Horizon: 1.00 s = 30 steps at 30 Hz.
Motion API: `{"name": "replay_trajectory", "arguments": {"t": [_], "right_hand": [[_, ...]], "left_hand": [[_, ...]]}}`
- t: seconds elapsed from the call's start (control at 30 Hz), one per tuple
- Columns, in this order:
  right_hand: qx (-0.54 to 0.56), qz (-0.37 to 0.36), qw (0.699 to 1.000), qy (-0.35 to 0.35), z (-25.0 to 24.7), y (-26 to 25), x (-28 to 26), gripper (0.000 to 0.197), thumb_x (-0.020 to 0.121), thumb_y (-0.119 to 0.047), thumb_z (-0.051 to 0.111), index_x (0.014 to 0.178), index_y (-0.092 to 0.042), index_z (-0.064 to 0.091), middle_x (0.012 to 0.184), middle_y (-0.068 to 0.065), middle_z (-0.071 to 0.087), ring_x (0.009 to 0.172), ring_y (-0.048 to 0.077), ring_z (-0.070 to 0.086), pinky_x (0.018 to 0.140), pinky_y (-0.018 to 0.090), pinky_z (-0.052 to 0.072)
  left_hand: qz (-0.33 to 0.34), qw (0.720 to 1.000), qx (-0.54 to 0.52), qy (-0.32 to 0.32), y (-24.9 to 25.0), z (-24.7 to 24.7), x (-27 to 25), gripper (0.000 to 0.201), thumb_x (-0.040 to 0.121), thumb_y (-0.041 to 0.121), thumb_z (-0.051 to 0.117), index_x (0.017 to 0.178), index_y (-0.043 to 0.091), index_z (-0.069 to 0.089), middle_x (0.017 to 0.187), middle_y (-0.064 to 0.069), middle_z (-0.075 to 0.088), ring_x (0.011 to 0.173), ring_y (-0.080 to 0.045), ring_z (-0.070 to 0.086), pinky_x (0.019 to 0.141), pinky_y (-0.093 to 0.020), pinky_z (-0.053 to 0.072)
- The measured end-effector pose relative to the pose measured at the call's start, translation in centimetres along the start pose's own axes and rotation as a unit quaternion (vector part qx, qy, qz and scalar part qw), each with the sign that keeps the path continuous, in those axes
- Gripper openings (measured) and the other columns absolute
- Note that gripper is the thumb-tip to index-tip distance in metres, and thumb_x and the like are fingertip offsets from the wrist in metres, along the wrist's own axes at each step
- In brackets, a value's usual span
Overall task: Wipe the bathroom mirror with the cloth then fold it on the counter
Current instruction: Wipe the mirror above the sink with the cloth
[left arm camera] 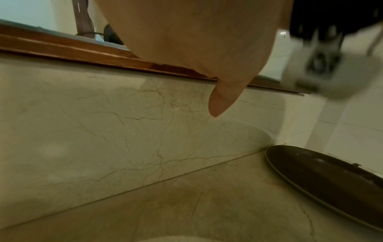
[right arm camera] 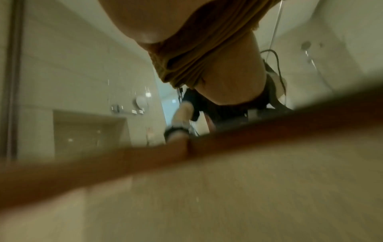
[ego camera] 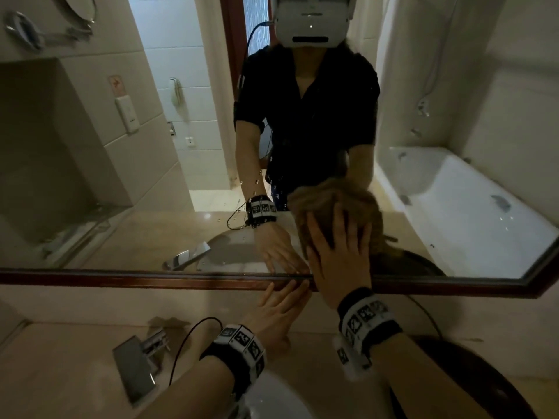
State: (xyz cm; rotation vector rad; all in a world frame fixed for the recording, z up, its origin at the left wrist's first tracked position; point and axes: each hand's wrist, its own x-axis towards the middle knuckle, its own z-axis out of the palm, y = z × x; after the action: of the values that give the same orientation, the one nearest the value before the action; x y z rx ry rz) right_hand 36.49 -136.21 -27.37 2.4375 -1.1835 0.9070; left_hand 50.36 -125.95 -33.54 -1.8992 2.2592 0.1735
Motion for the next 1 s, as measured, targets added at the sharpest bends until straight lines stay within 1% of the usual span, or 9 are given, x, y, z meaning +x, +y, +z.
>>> {"name": "replay_trajectory", "arguments": {"t": [0.13, 0.27, 0.4, 0.53, 0.6, 0.7, 0.8, 0.87, 1.0], "right_hand": [[0.018, 0.008, 0.994, -0.107, 4.4, -0.2, -6.5, 0.056, 0.097, -0.047, 0.023, 0.151, -0.038, 0.013, 0.147, 0.015, 0.036, 0.130, 0.042, 0.040, 0.109, 0.060, 0.020], [0.051, 0.007, 0.990, -0.131, 2.8, -0.6, -5.5, 0.054, 0.099, -0.047, 0.017, 0.152, -0.038, 0.012, 0.148, 0.014, 0.035, 0.131, 0.040, 0.037, 0.110, 0.059, 0.019], [0.074, -0.025, 0.996, -0.045, -2.1, -1.4, 0.4, 0.054, 0.099, -0.047, 0.016, 0.152, -0.035, 0.014, 0.153, 0.013, 0.020, 0.136, 0.040, 0.026, 0.113, 0.057, 0.007], [0.047, -0.039, 0.994, 0.096, -8.5, -2.4, 9.9, 0.053, 0.099, -0.044, 0.027, 0.150, -0.032, 0.025, 0.152, 0.019, 0.028, 0.133, 0.043, 0.031, 0.114, 0.060, 0.004], [0.028, -0.029, 0.987, 0.153, -10.8, -3.0, 13.6, 0.053, 0.099, -0.044, 0.030, 0.150, -0.032, 0.025, 0.155, 0.019, 0.024, 0.140, 0.043, 0.024, 0.113, 0.059, 0.001], [-0.007, -0.020, 0.984, 0.175, -11.1, -3.8, 14.7, 0.055, 0.099, -0.049, 0.027, 0.151, -0.033, 0.020, 0.158, 0.017, 0.015, 0.145, 0.040, 0.012, 0.114, 0.059, -0.001], [-0.036, -0.070, 0.991, 0.108, -6.7, -4.0, 10.6, 0.061, 0.096, -0.050, 0.033, 0.152, -0.035, 0.015, 0.158, 0.016, 0.017, 0.141, 0.040, 0.017, 0.113, 0.060, -0.001], [-0.066, -0.113, 0.991, 0.025, -2.7, -3.5, 6.4, 0.070, 0.090, -0.054, 0.045, 0.152, -0.037, 0.016, 0.151, 0.013, 0.032, 0.131, 0.038, 0.027, 0.111, 0.062, 0.006], [-0.090, -0.166, 0.978, -0.089, 2.0, -2.4, -0.2, 0.082, 0.078, -0.044, 0.065, 0.150, -0.036, 0.026, 0.133, 0.009, 0.049, 0.121, 0.035, 0.035, 0.104, 0.058, 0.022]], "left_hand": [[-0.002, 1.000, 0.020, -0.010, -0.3, 0.0, 0.2, 0.094, 0.085, 0.027, 0.059, 0.153, 0.019, -0.005, 0.160, 0.004, -0.016, 0.139, -0.012, -0.028, 0.112, -0.043, -0.019], [-0.008, 1.000, 0.012, -0.007, -0.2, -0.2, 0.0, 0.093, 0.084, 0.024, 0.057, 0.154, 0.020, -0.003, 0.161, 0.004, -0.013, 0.136, -0.010, -0.028, 0.114, -0.044, -0.017], [-0.013, 1.000, -0.014, -0.021, 0.0, -1.0, -0.2, 0.097, 0.084, 0.019, 0.058, 0.153, 0.024, -0.010, 0.160, 0.008, -0.019, 0.145, -0.013, -0.020, 0.118, -0.046, -0.010], [-0.016, 0.999, -0.028, -0.030, 0.3, -1.8, -0.3, 0.096, 0.086, 0.019, 0.058, 0.152, 0.025, -0.012, 0.159, 0.010, -0.020, 0.147, -0.015, -0.017, 0.118, -0.046, -0.010], [-0.017, 0.999, -0.029, -0.027, 0.4, -1.8, -0.4, 0.096, 0.087, 0.021, 0.059, 0.152, 0.026, -0.012, 0.159, 0.010, -0.020, 0.147, -0.015, -0.017, 0.118, -0.046, -0.010], [-0.014, 0.999, -0.028, -0.016, 0.5, -1.5, -0.4, 0.099, 0.087, 0.025, 0.060, 0.151, 0.026, -0.015, 0.158, 0.011, -0.023, 0.145, -0.013, -0.020, 0.118, -0.045, -0.012], [-0.013, 1.000, -0.023, -0.003, 0.3, -0.6, -0.1, 0.104, 0.085, 0.029, 0.066, 0.151, 0.026, -0.015, 0.149, 0.013, -0.032, 0.138, -0.011, -0.029, 0.117, -0.046, -0.014], [-0.013, 1.000, -0.023, 0.008, 0.3, -0.3, 0.0, 0.106, 0.084, 0.029, 0.067, 0.151, 0.025, -0.015, 0.150, 0.012, -0.033, 0.136, -0.011, -0.031, 0.116, -0.047, -0.015], [-0.017, 1.000, 0.006, 0.010, 0.4, 0.2, 0.1, 0.098, 0.079, 0.028, 0.065, 0.154, 0.022, 0.003, 0.161, 0.003, -0.011, 0.147, -0.019, -0.016, 0.116, -0.051, -0.014]]}}
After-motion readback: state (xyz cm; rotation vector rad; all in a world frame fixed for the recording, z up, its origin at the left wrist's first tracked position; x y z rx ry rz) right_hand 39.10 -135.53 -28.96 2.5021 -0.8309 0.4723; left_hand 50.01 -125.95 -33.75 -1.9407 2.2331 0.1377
